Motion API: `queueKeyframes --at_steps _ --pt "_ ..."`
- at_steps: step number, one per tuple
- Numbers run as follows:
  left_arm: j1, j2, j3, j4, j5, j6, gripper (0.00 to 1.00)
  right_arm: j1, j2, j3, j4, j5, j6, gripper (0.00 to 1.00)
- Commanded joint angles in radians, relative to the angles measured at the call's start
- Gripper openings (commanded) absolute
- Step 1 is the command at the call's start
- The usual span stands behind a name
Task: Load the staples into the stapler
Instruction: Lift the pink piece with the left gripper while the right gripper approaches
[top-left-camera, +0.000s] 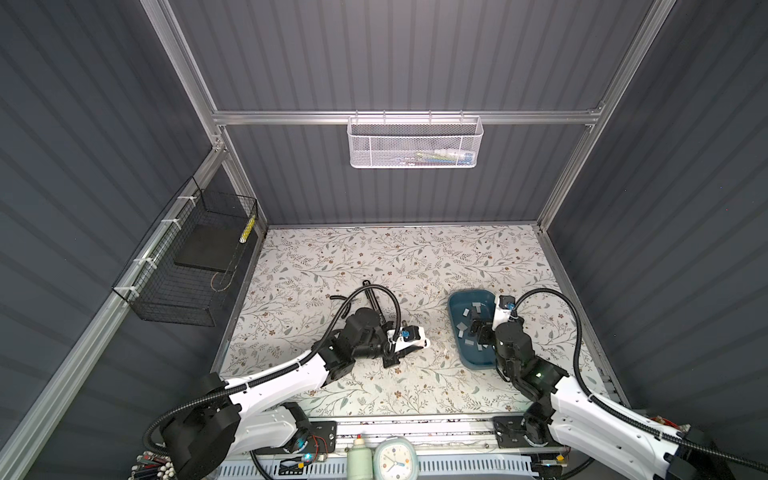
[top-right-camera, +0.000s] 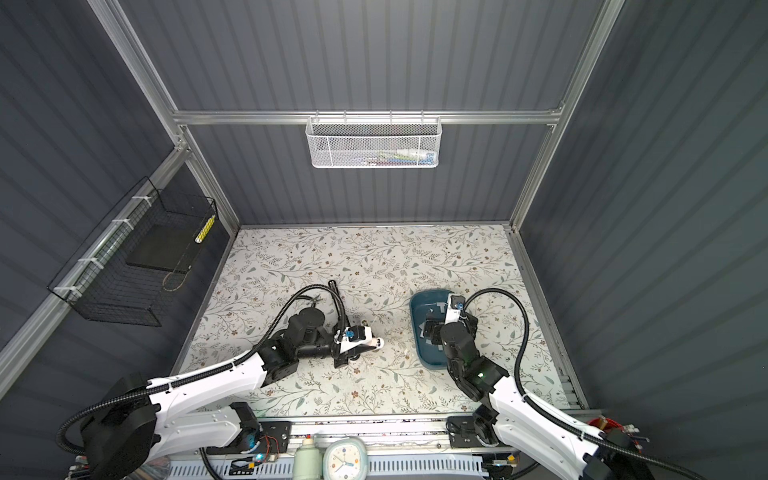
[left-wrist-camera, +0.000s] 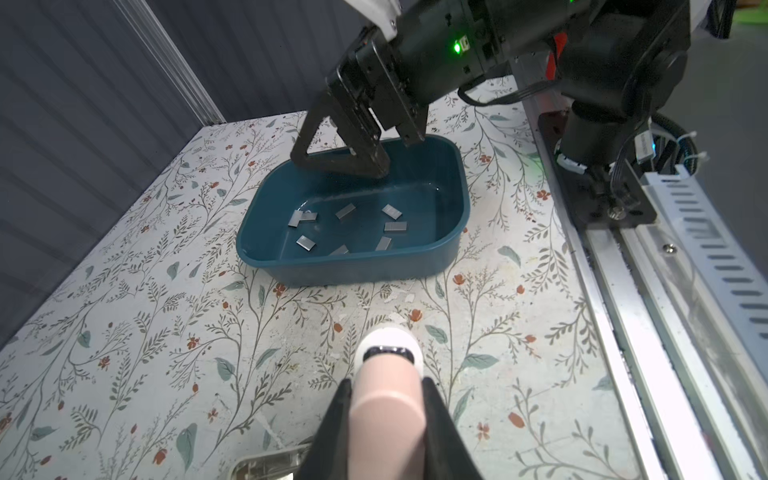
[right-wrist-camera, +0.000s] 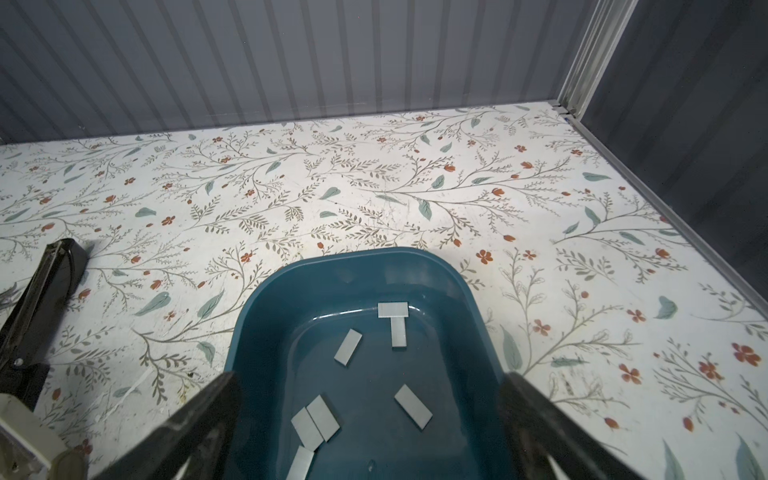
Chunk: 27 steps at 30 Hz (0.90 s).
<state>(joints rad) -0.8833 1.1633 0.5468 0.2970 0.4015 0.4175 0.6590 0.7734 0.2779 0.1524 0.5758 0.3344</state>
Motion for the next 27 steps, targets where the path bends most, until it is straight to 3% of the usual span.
queueKeyframes --at_steps 1,5,9,15,23,27 --pt "-0.005 -0.033 0.0 0.185 0.006 -0.131 0.0 -0.001 -0.038 0.048 -0.098 -0.101 0.107 0.99" --pt "-0.005 -0.031 -0.007 0.191 0.0 -0.124 0.0 0.02 -0.131 0.017 -0.059 -0.321 0.195 0.95" --pt "-0.005 -0.048 -0.008 0.172 0.011 -0.127 0.0 0.092 -0.184 0.027 -0.067 -0.358 0.231 0.95" --pt "-0.005 -0.031 -0.017 0.181 -0.103 -0.142 0.0 0.275 -0.089 0.08 -0.03 -0.255 0.211 0.95" --pt "-0.005 -0.038 -0.009 0.166 -0.083 -0.134 0.0 0.347 0.05 0.076 0.148 -0.281 0.279 0.82" --pt "-0.005 -0.009 0.004 0.16 -0.079 -0.128 0.0 0.399 0.132 0.096 0.181 -0.248 0.295 0.81"
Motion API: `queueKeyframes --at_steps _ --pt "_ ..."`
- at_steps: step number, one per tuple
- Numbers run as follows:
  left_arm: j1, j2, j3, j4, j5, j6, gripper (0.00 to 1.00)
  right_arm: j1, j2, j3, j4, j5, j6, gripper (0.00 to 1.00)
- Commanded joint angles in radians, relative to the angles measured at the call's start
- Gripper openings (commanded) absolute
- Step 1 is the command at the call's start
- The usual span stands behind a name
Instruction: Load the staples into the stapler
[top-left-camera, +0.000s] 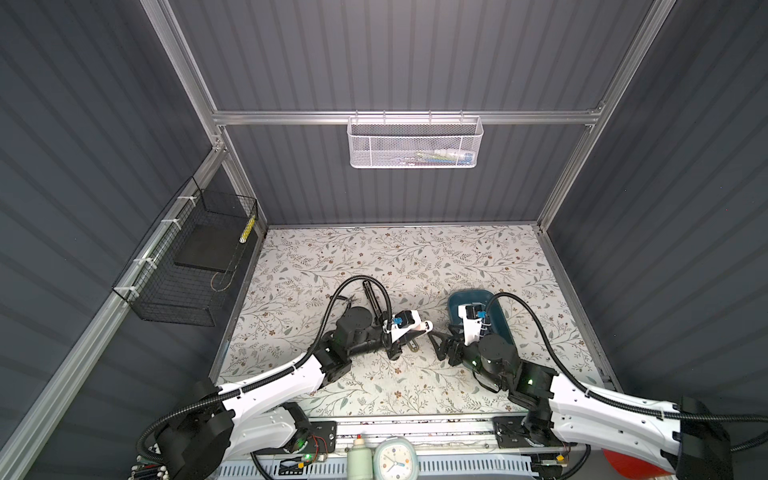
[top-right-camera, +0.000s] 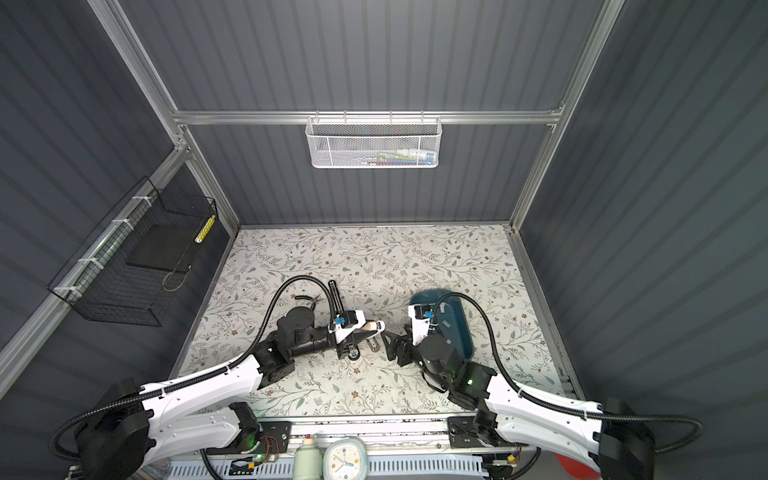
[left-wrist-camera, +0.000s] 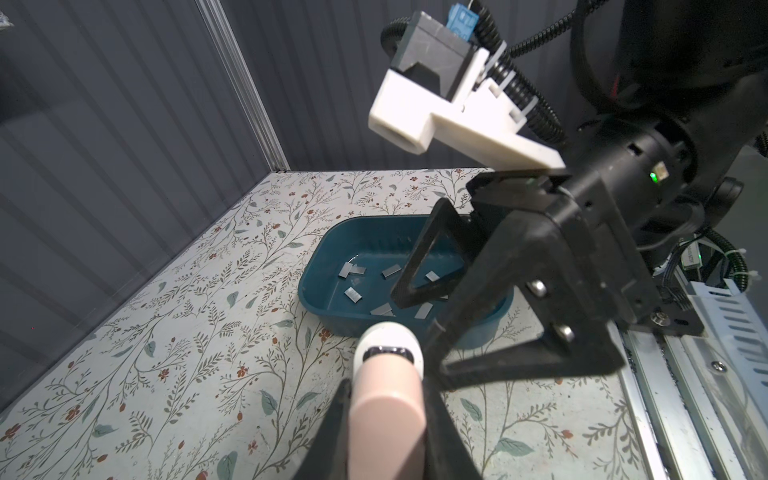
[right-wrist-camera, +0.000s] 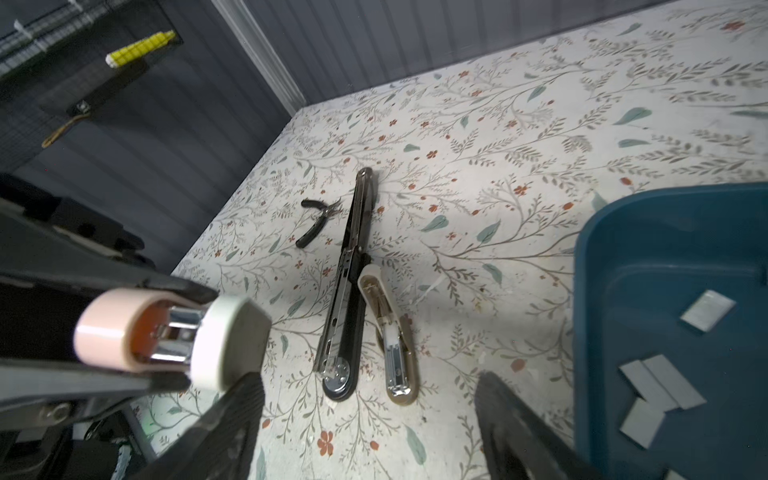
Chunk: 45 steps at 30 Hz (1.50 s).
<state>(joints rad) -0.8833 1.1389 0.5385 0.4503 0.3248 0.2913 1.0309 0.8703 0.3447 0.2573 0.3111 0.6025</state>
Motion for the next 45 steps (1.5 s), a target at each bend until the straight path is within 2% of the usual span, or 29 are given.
queueKeyframes --at_steps 1,6,12,17,21,31,45 --pt "-0.005 0.021 0.021 0.001 0.03 -0.002 0.0 0.034 0.052 0.03 0.09 0.026 0.03 0.81" --pt "-0.004 0.019 0.027 -0.011 0.025 -0.009 0.0 0.038 0.038 0.021 0.085 0.047 0.043 0.79" --pt "-0.003 -0.017 -0.005 0.002 -0.014 0.001 0.0 0.041 -0.106 -0.061 0.103 0.103 0.043 0.73" --pt "-0.005 0.0 0.01 -0.018 -0.003 0.012 0.0 0.042 -0.15 -0.038 0.089 0.074 0.001 0.72" --pt "-0.005 0.007 0.024 -0.047 0.04 0.022 0.0 0.042 -0.112 -0.007 0.096 0.081 -0.02 0.72" --pt "-0.004 0.019 0.045 -0.077 0.066 0.023 0.0 0.041 0.112 0.11 0.066 0.134 -0.02 0.72" --pt "-0.004 -0.032 -0.007 0.014 0.015 -0.033 0.0 0.04 0.153 0.05 0.121 0.153 0.01 0.7"
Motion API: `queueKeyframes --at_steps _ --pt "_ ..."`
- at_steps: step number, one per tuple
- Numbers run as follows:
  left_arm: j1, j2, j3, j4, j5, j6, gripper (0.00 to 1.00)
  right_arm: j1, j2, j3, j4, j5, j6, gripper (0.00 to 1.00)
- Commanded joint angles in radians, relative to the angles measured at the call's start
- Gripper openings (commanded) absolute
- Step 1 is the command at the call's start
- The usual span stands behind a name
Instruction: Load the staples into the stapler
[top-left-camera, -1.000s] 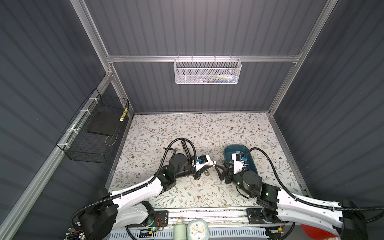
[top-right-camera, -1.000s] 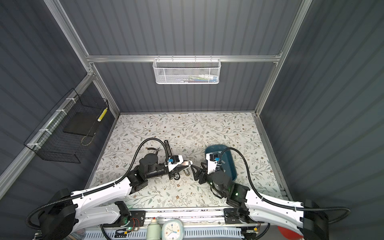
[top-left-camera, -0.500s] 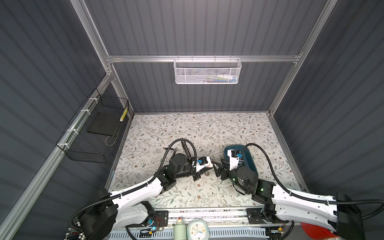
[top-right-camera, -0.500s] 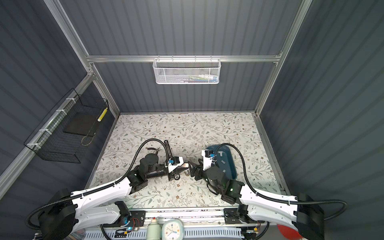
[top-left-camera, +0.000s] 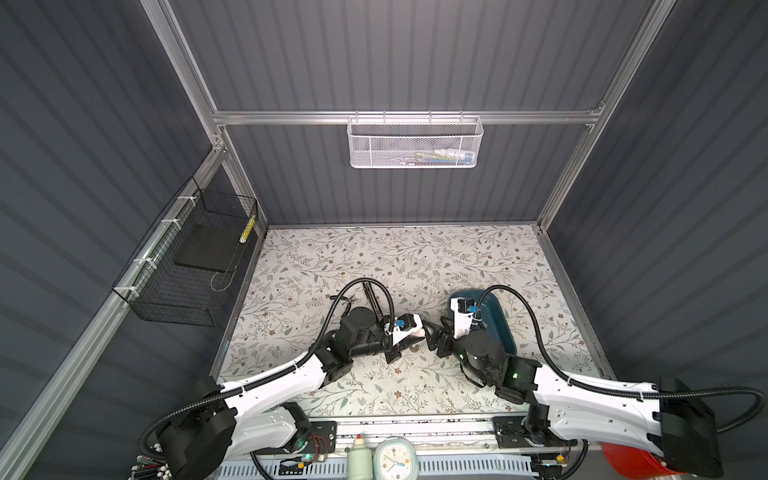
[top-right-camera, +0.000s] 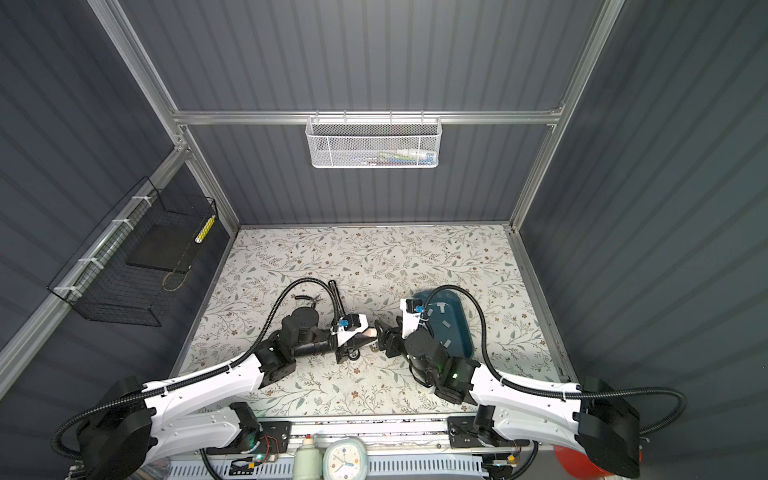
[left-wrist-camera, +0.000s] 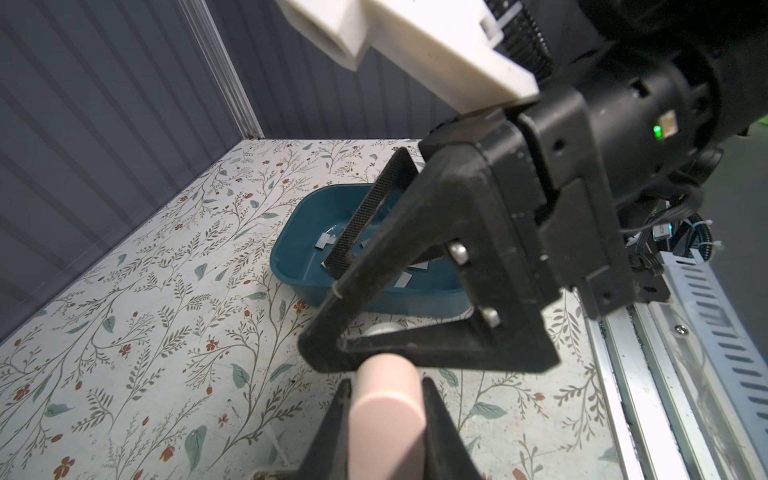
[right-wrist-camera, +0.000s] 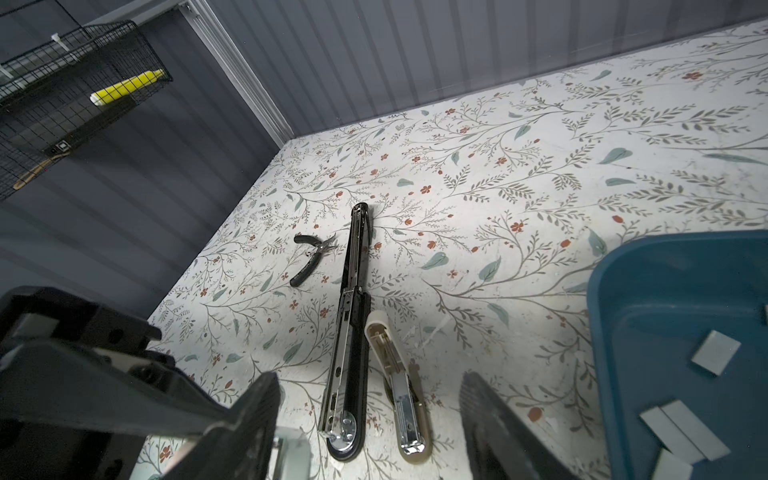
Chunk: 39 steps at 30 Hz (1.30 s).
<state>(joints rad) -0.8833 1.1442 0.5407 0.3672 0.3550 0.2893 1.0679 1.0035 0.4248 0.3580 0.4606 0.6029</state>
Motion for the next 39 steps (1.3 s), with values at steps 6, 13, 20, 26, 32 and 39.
queueKeyframes --at_steps 6,13,20,26,32,39 --pt "-0.004 -0.075 -0.055 0.161 -0.018 -0.052 0.0 0.004 0.069 -0.053 0.042 0.011 0.022 0.7" --pt "-0.005 -0.091 -0.068 0.177 -0.072 -0.074 0.0 0.003 0.089 -0.077 0.066 0.022 0.033 0.7" --pt "-0.005 -0.132 -0.112 0.236 -0.109 -0.108 0.0 0.004 0.152 -0.086 0.1 0.019 0.038 0.7" --pt "-0.004 -0.131 -0.106 0.228 -0.104 -0.118 0.0 0.003 0.171 -0.089 0.116 0.02 0.043 0.7" --pt "-0.004 -0.122 -0.105 0.232 -0.108 -0.112 0.0 0.004 0.145 -0.098 0.124 0.027 0.0 0.7" --pt "-0.005 -0.133 -0.098 0.193 -0.085 -0.09 0.0 0.004 -0.061 -0.178 0.241 0.002 -0.272 0.81"
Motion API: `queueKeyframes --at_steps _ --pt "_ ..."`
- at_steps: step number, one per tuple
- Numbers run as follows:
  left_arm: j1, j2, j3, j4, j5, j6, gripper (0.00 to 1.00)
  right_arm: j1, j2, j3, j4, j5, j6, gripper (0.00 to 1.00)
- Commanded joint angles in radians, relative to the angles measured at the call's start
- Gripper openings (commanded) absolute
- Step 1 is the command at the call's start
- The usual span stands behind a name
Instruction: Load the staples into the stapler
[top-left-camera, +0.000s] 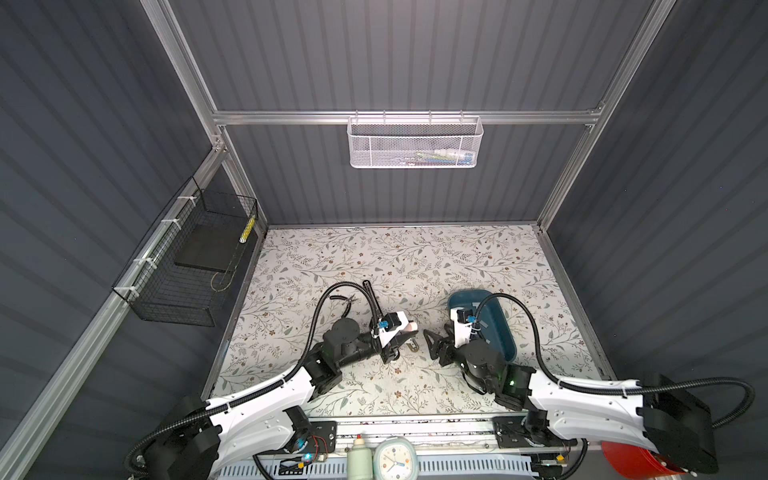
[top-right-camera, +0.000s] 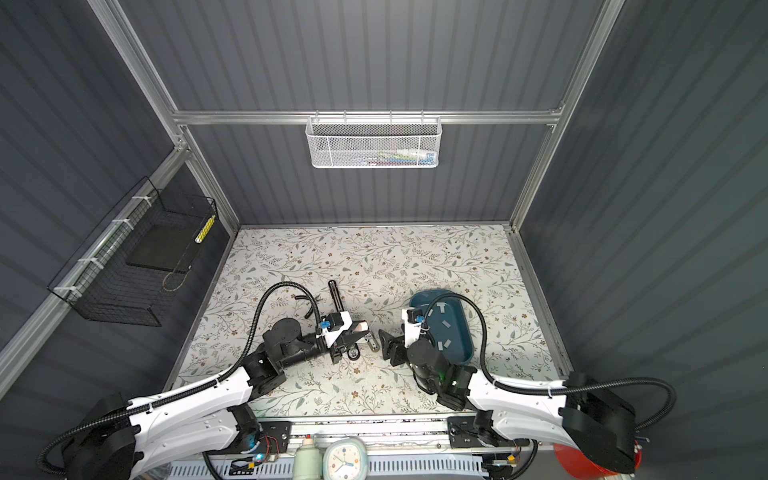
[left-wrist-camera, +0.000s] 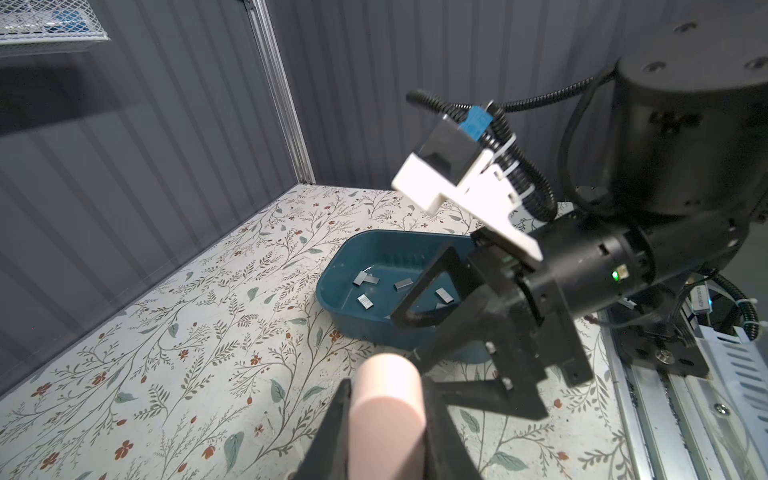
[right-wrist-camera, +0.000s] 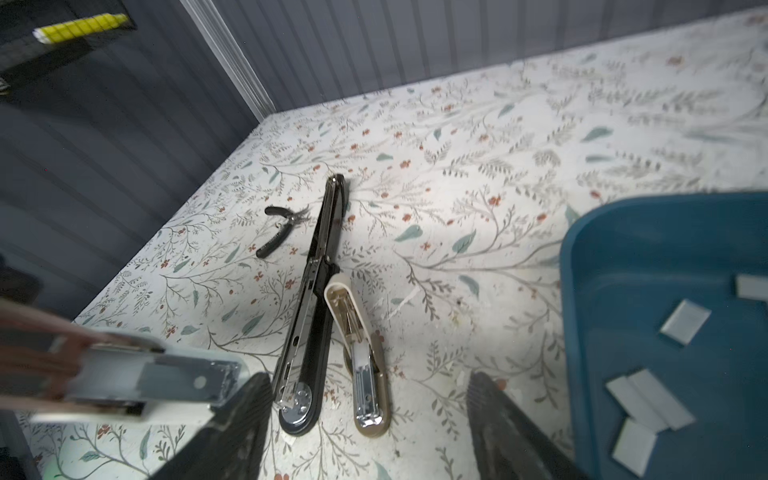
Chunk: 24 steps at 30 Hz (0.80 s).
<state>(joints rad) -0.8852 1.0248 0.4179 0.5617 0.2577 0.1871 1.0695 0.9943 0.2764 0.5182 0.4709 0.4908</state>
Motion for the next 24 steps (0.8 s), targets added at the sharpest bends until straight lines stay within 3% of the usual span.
queueKeyframes --at_steps 1,5,9,15,24 --pt "-0.002 -0.015 0.029 -0.012 0.017 0.015 0.0 0.002 -0.075 -0.034 0.088 -0.012 -0.201 0.85" --pt "-0.003 -0.012 0.041 -0.026 0.055 0.022 0.0 0.002 -0.146 -0.053 0.101 -0.046 -0.334 0.99" --pt "-0.002 -0.001 0.07 -0.058 0.134 0.014 0.0 0.001 -0.245 -0.096 0.084 -0.235 -0.453 0.99" --pt "-0.003 -0.006 0.09 -0.091 0.217 0.024 0.0 0.002 -0.34 -0.148 0.081 -0.376 -0.506 0.99" --pt "-0.002 -0.002 0.129 -0.166 0.318 0.039 0.0 0.003 -0.295 -0.114 0.027 -0.555 -0.547 0.99"
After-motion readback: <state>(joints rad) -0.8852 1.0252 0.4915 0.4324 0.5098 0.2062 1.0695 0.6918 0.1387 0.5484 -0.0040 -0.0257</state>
